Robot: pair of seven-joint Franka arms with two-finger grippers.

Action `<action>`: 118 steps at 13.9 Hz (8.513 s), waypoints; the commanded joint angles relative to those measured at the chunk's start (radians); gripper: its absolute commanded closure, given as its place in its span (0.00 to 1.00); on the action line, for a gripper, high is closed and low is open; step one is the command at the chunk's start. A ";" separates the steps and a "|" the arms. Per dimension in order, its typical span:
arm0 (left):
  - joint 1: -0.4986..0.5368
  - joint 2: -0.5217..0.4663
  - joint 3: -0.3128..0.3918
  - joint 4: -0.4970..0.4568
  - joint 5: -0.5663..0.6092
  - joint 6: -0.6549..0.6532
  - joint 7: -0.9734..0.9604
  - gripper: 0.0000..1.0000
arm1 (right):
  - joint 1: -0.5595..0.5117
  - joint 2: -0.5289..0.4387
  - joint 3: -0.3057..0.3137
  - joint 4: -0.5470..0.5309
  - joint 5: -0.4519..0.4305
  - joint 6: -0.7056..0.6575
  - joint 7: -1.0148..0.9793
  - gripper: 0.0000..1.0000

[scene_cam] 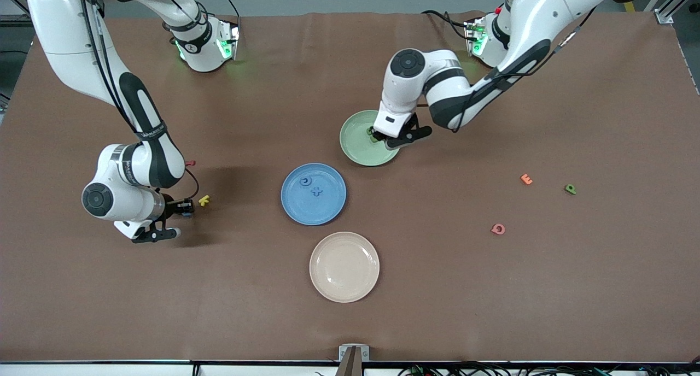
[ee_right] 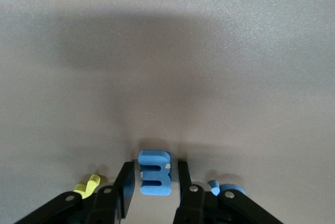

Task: Sort letters by color into matching plates
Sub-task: 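Put the green N on the green plate while the right gripper grasps 3, then drop the blue 3 on the blue plate while the left gripper returns, then grasp the green p with the left gripper while the right gripper grasps 6, then put the green p on the green plate while the right gripper drops 6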

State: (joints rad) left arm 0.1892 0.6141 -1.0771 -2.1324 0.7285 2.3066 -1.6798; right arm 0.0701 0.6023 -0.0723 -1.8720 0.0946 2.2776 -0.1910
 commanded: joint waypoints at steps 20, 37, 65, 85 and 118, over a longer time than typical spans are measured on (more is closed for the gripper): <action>0.327 -0.114 0.098 0.086 0.028 -0.030 0.467 0.00 | 0.255 -0.147 0.011 0.062 -0.007 -0.216 0.448 0.82; 0.842 -0.019 0.108 0.062 0.026 0.037 0.479 0.01 | 0.609 0.152 0.014 0.421 0.085 -0.089 1.094 0.82; 0.923 0.019 0.263 -0.020 0.034 0.112 0.508 0.22 | 0.234 -0.248 0.003 0.079 0.010 -0.308 0.397 0.22; 0.818 0.024 0.177 0.092 0.016 -0.002 0.666 1.00 | -0.084 -0.108 0.003 -0.139 -0.082 0.151 0.022 0.25; -0.149 0.075 0.151 0.098 -0.050 0.042 -0.228 1.00 | 0.103 -0.081 0.012 0.206 -0.066 -0.314 0.288 0.84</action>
State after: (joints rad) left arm 0.0512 0.6685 -0.9428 -2.0340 0.6524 2.3114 -1.8705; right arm 0.1149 0.5214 -0.0582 -1.7156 0.0275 2.0131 -0.0045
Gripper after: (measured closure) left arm 0.727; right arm 0.639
